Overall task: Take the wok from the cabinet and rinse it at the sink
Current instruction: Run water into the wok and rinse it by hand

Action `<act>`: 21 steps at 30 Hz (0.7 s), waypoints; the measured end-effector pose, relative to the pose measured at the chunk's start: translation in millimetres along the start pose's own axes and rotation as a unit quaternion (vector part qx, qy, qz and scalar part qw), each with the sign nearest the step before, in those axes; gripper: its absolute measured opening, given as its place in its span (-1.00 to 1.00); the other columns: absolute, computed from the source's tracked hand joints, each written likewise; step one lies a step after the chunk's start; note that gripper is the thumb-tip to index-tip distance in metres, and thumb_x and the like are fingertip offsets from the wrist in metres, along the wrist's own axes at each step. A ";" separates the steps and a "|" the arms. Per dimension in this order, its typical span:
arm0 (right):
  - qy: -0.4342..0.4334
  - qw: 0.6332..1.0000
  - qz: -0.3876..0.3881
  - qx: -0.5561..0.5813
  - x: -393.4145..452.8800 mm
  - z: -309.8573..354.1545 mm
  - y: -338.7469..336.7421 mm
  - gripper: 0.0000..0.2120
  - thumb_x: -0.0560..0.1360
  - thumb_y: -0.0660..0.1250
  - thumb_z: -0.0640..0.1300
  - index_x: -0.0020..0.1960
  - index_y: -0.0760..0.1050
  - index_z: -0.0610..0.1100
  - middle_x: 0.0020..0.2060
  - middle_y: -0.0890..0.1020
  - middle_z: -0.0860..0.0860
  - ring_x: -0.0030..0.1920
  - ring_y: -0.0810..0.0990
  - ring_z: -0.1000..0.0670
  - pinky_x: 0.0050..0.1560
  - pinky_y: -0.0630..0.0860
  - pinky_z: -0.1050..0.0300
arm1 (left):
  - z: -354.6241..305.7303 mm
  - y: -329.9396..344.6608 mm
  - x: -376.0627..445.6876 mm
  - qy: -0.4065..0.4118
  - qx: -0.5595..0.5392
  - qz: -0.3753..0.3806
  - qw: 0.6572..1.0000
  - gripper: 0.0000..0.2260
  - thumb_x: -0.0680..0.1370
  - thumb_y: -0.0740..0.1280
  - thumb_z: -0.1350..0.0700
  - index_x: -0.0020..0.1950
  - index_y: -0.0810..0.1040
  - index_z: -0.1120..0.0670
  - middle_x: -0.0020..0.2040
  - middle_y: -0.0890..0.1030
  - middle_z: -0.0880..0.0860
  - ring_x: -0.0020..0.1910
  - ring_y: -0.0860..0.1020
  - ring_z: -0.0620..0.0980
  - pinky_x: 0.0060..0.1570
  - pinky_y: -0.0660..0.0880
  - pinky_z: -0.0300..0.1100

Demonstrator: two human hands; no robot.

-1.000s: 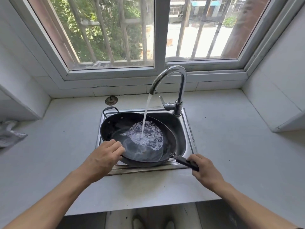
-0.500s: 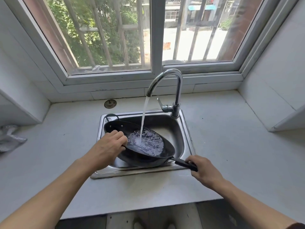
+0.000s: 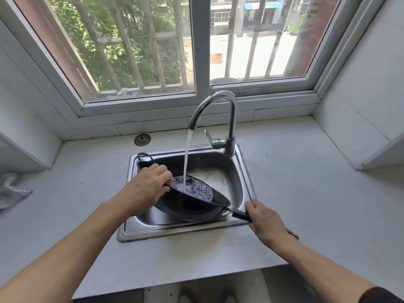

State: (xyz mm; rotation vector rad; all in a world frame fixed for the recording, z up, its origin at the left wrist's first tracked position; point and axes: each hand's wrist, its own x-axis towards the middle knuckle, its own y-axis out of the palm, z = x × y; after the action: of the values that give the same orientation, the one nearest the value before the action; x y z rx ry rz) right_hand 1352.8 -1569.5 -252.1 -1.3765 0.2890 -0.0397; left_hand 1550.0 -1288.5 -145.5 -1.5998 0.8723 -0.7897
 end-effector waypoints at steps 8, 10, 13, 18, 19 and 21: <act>0.022 0.995 0.004 0.096 7.3 -14.6 11.7 -0.75 0.34 0.35 -0.30 -0.15 0.31 -0.06 -0.19 0.42 0.04 -0.26 0.42 -0.09 -0.28 0.33 0.11 | -5.8 8.7 -7.1 0.003 -0.008 -0.063 0.998 -0.91 0.49 0.44 0.16 -0.06 0.57 0.13 -0.09 0.55 0.05 -0.11 0.46 0.08 -0.07 0.45 0.03; 0.033 0.991 0.008 0.127 8.9 -16.7 13.4 -0.70 0.31 0.37 -0.32 -0.19 0.29 -0.04 -0.24 0.40 0.08 -0.28 0.41 -0.06 -0.30 0.29 0.14 | -3.6 13.2 -10.4 -0.013 -0.002 -0.093 0.996 -0.85 0.45 0.49 0.14 -0.05 0.59 0.13 -0.09 0.56 0.04 -0.11 0.48 0.10 -0.08 0.47 0.03; 0.045 0.987 0.007 0.155 11.6 -18.0 14.8 -0.67 0.26 0.40 -0.32 -0.23 0.30 -0.01 -0.28 0.39 0.12 -0.28 0.41 0.00 -0.32 0.33 0.17 | -0.7 20.5 -12.4 -0.048 0.009 -0.129 0.990 -0.72 0.39 0.54 0.09 0.03 0.59 0.12 -0.02 0.57 0.05 -0.04 0.51 0.12 -0.04 0.48 0.02; 0.051 0.983 0.004 0.174 13.5 -18.3 13.3 -0.62 0.22 0.39 -0.33 -0.30 0.27 0.05 -0.32 0.40 0.13 -0.32 0.38 0.11 -0.37 0.24 0.25 | 0.1 26.7 -8.1 -0.065 0.003 -0.181 0.981 -0.69 0.40 0.53 0.09 0.08 0.57 0.11 0.02 0.55 0.03 0.00 0.48 0.07 0.01 0.47 -0.04; 0.054 0.983 0.002 0.177 13.9 -18.5 12.5 -0.62 0.22 0.39 -0.32 -0.30 0.26 0.06 -0.32 0.41 0.13 -0.31 0.39 0.11 -0.37 0.26 0.25 | -0.6 27.3 -7.6 -0.067 -0.002 -0.190 0.979 -0.70 0.40 0.53 0.10 0.06 0.56 0.11 0.01 0.54 0.03 -0.01 0.48 0.06 0.00 0.47 -0.05; 0.060 0.981 -0.002 0.183 14.8 -19.0 10.4 -0.61 0.21 0.39 -0.32 -0.32 0.26 0.09 -0.32 0.43 0.12 -0.30 0.41 0.10 -0.36 0.29 0.23 | -2.6 29.6 -7.8 -0.069 -0.010 -0.207 0.976 -0.76 0.41 0.51 0.13 0.01 0.55 0.12 -0.02 0.53 0.03 -0.04 0.47 0.06 -0.03 0.49 -0.04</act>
State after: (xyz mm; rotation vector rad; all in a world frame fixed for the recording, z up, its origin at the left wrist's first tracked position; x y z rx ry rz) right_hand 1361.3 -1588.6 -268.0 -1.0095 0.3601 -0.1714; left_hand 1539.8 -1287.0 -174.4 -1.8595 0.4505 -0.9447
